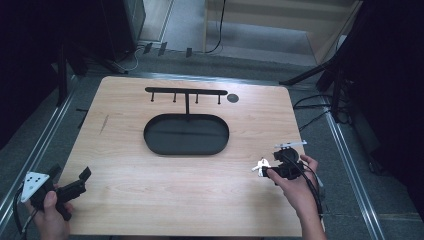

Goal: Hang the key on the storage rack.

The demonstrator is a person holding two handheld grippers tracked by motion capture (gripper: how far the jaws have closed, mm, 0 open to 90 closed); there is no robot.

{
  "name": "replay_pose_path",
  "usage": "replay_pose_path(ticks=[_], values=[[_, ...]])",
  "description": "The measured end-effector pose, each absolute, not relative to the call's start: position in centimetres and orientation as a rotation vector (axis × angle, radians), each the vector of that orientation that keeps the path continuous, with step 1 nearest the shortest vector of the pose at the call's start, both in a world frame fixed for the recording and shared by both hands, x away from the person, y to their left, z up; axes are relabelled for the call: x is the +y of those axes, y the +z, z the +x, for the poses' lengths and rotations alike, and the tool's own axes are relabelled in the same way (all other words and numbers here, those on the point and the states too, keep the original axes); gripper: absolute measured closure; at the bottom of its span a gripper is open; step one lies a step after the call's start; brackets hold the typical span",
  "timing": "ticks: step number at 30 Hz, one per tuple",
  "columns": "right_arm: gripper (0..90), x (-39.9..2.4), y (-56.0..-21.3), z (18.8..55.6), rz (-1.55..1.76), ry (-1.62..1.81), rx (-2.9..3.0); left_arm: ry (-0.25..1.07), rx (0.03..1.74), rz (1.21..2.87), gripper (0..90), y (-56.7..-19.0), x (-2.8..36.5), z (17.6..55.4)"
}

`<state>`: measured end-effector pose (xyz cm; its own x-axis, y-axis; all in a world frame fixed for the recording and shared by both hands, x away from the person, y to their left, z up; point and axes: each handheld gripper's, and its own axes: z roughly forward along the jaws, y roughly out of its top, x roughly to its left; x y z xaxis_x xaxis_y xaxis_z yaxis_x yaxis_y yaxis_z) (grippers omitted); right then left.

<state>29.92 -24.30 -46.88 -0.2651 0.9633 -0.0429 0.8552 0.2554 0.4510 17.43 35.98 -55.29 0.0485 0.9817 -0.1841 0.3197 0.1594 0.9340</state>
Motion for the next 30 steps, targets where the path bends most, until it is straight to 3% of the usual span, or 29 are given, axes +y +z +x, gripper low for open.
replay_pose_path(ticks=[9, 17, 30], values=[[14.1, -22.4, -47.2, 33.6, 1.888, 0.291, 2.223, 0.849, 1.462, 1.338, 0.0, -55.3, 36.0, 17.5], [13.4, -21.9, -48.7, 35.5, 2.001, 0.193, 2.163, 0.851, 1.462, 1.342, 0.0, -55.3, 35.9, 17.5], [13.8, -21.1, -50.9, 35.7, 1.981, 0.182, 2.173, 0.846, 1.462, 1.344, 0.0, -55.3, 36.0, 17.6]])
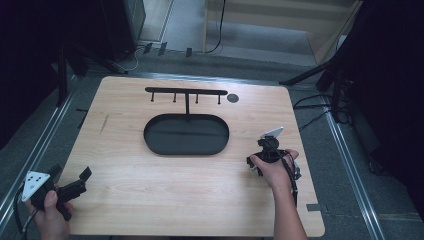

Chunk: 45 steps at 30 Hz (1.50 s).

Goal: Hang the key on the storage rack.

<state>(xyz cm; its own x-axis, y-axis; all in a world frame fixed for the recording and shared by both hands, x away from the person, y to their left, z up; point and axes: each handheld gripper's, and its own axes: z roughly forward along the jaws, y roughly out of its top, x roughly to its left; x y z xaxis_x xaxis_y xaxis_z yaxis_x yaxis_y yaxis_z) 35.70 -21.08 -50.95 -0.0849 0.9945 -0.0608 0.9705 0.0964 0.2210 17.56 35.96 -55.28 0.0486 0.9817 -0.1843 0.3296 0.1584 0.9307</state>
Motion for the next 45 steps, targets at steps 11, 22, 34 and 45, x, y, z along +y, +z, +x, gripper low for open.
replay_pose_path(ticks=[11, 22, 34, 45], values=[[37.2, -22.9, -51.0, 34.8, 1.962, 0.249, 2.221, 0.84, 1.461, 1.352, 0.0, -55.3, 35.9, 17.6], [83.4, -25.1, -50.5, 33.9, 1.891, 0.269, 2.359, 0.833, 1.456, 1.348, 0.0, -55.3, 36.0, 17.6], [83.0, -25.2, -50.6, 33.3, 1.768, 0.247, 2.396, 0.829, 1.456, 1.351, 0.0, -55.3, 35.9, 17.6], [85.0, -24.4, -47.9, 33.7, 1.568, 0.087, 2.482, 0.826, 1.455, 1.354, 0.0, -55.3, 35.9, 17.6]])
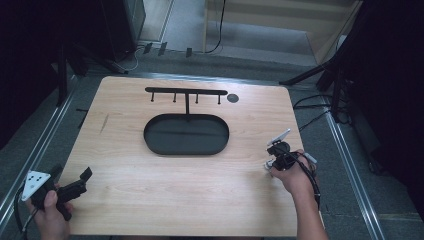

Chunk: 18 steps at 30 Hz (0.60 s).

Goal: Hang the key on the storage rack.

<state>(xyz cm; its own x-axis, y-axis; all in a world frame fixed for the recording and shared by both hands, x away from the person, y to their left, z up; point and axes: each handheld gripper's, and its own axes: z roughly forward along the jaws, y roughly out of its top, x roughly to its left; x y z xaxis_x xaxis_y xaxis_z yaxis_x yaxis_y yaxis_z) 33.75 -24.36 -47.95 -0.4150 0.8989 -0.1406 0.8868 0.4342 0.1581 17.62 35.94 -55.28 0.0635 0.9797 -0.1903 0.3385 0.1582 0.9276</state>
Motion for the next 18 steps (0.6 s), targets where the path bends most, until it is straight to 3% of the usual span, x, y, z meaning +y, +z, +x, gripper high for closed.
replay_pose_path(ticks=[7, 18], values=[[85.0, -22.9, -45.3, 34.4, 1.496, 0.147, 2.473, 0.824, 1.455, 1.356, 0.0, -55.3, 35.9, 17.6], [85.0, -17.1, -41.3, 36.2, 1.347, 0.282, 2.54, 0.817, 1.453, 1.352, 0.0, -55.3, 36.0, 17.6]])
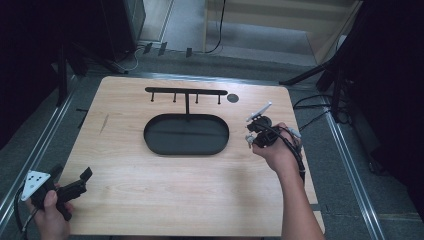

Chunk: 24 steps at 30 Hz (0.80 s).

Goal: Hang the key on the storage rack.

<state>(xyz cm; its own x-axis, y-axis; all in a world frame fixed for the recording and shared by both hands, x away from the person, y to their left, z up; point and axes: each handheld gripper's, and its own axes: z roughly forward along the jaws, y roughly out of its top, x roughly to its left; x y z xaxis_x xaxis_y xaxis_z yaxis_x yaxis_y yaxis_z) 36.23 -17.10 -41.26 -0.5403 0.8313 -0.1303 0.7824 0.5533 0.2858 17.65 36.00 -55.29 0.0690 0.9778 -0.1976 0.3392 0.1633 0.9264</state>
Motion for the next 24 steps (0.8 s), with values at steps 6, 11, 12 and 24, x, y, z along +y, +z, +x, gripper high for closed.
replay_pose_path(ticks=[6, 11, 12, 24], values=[[85.0, -14.1, -39.7, 37.1, 1.293, 0.326, 2.563, 0.811, 1.452, 1.35, 0.0, -55.3, 36.1, 17.6], [85.0, -12.3, -38.7, 37.8, 1.27, 0.354, 2.594, 0.81, 1.449, 1.351, 0.0, -55.3, 36.1, 17.6], [85.0, -11.4, -38.1, 38.0, 1.243, 0.363, 2.6, 0.81, 1.448, 1.354, 0.0, -55.3, 36.0, 17.7], [85.0, -8.2, -33.7, 39.4, 1.153, 0.436, 2.613, 0.801, 1.446, 1.35, 0.0, -55.3, 36.1, 17.7]])
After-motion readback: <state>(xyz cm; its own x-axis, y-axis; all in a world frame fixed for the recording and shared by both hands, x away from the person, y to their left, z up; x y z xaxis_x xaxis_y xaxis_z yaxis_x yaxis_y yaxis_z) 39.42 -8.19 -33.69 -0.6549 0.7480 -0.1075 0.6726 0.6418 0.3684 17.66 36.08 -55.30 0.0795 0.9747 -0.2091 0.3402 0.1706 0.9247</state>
